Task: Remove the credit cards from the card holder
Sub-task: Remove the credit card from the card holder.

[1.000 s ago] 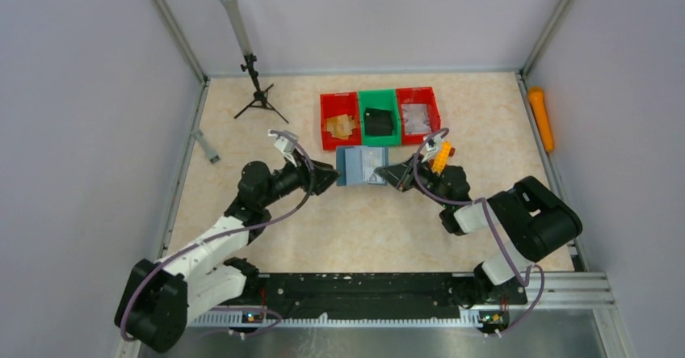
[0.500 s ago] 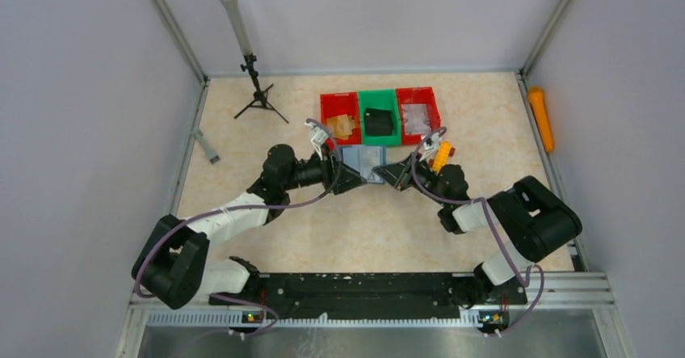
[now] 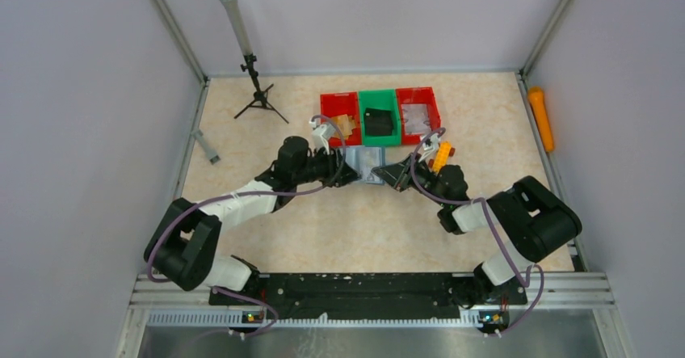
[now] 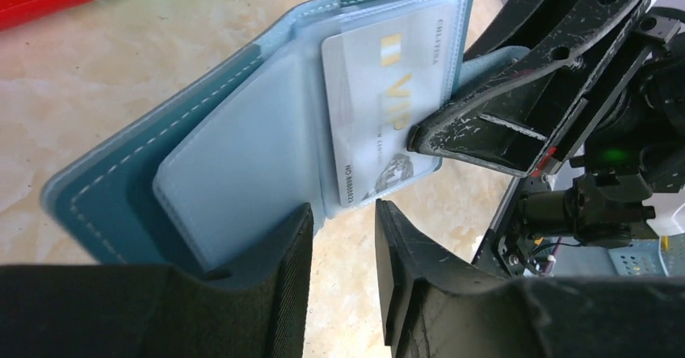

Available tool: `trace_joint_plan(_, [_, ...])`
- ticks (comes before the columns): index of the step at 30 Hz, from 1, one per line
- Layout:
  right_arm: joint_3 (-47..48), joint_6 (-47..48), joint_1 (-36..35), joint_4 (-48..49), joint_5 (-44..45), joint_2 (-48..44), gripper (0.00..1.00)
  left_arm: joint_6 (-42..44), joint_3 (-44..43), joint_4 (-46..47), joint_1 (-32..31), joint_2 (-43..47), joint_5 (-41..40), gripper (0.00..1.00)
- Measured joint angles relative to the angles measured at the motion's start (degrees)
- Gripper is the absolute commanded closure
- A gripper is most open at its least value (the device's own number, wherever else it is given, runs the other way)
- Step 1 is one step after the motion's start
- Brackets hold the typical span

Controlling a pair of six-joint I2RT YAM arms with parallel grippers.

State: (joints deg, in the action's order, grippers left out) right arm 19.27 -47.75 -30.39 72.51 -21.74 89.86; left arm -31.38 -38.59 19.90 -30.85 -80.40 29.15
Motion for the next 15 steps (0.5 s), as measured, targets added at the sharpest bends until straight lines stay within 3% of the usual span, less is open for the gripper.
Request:
trace_joint_plan(6, [0.0,-0.1,0.0,1.5,-0.6,0.0,1.00,-1.6,0.0,1.0,1.7,0.0,1.8,0.79])
trace_joint_plan(15, [0.0,-1.5,0.0,4.6,-2.2,0.0,1.00,-3.2,2.3,6.2,2.7,1.3,5.4,0.80])
